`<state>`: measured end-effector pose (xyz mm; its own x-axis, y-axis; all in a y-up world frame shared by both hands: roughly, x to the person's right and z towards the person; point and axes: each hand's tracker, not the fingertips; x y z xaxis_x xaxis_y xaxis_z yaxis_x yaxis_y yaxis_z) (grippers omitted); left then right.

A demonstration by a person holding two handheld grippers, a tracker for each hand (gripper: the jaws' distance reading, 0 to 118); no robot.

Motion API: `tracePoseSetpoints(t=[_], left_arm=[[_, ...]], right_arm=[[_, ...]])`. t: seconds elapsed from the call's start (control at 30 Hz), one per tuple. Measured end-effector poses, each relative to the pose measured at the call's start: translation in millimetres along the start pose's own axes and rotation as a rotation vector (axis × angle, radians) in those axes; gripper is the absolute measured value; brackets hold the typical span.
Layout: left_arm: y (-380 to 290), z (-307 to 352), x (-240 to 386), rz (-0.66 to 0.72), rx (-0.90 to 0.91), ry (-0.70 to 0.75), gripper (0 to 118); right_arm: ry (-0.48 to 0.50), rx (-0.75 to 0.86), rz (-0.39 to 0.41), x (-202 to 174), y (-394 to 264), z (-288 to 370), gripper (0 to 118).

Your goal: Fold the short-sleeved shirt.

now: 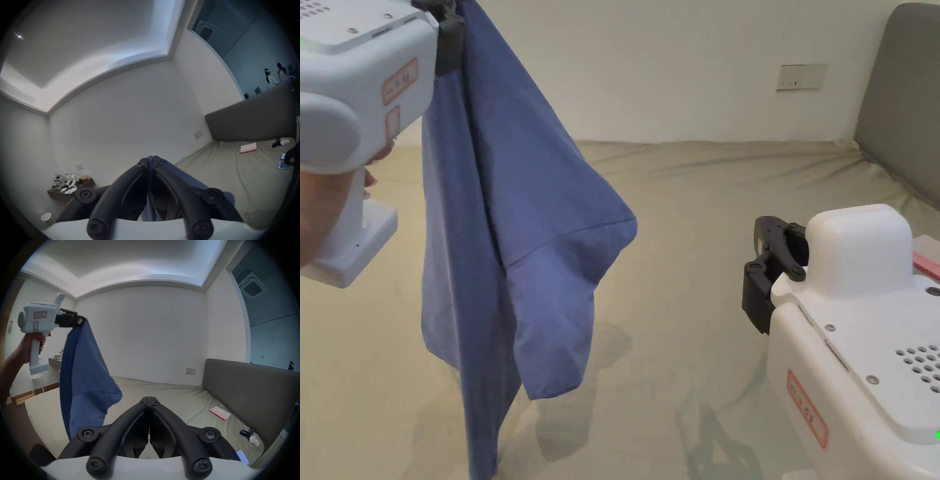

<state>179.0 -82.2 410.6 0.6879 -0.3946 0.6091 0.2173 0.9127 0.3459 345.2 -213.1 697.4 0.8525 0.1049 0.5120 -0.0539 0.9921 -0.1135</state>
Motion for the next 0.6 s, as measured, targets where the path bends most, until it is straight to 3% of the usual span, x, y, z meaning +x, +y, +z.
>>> tracePoseSetpoints(t=[0.2, 0.37, 0.6], left_arm=[[-61.4, -77.6, 95.5, -0.064, -0.139, -0.171, 0], [-150.6, -132.4, 185.5, -0.158, -0.313, -0.295, 0], [-282.0, -149.8, 269.3, -0.220, -0.614, -0.431, 0]], right_arm=[[-0.075, -0.070, -0.006, 31.3, -22.9, -14.2, 2], [-0.115, -0.156, -0.014, 51.7, -52.0, -36.6, 2], [-0.142, -0.274, -0.015, 68.0, -93.8, -67.4, 2]])
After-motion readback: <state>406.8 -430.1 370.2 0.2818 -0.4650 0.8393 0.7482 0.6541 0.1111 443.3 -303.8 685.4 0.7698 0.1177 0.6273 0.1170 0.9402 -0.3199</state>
